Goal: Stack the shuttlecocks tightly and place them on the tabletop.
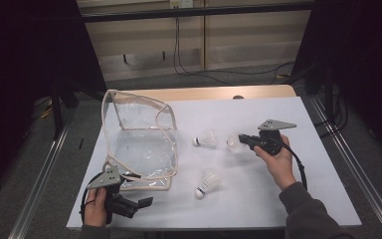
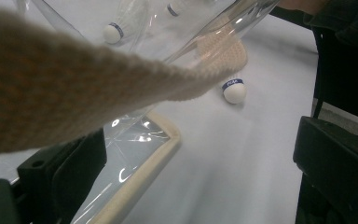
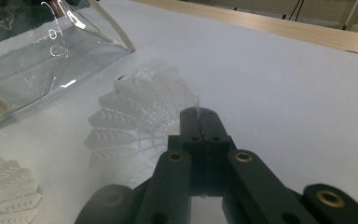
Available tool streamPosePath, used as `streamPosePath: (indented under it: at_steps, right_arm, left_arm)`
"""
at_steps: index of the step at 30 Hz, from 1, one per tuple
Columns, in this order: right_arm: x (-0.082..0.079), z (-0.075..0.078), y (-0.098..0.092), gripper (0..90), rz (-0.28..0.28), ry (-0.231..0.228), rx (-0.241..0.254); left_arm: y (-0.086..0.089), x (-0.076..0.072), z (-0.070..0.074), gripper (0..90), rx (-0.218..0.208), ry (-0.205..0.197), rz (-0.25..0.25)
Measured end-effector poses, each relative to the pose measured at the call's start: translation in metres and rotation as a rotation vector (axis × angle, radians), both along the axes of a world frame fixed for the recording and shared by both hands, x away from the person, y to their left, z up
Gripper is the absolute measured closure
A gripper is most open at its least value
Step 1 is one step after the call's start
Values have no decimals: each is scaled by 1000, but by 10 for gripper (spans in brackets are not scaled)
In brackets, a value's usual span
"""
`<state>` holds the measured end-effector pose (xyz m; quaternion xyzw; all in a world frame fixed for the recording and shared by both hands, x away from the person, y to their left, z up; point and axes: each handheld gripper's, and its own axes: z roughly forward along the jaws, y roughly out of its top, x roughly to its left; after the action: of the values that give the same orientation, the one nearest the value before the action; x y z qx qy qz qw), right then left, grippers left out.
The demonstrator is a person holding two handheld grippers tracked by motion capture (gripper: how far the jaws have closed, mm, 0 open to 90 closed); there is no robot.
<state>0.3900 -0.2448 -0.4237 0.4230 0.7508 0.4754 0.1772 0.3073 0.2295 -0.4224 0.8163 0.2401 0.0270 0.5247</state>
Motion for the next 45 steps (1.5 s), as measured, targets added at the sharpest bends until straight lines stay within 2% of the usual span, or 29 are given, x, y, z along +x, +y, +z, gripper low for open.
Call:
streamPosePath:
  at_steps: [14, 33, 45]
  right_arm:
    - [10, -10, 7, 900, -11, 48, -1]
    - [13, -13, 2, 881, -33, 58, -33]
    - [13, -13, -2, 775, -54, 65, -54]
  left_arm:
    - [0, 1, -1, 26, -7, 1, -5]
    - [0, 1, -1, 26, -7, 2, -6]
    - [0, 1, -1, 26, -6, 2, -5]
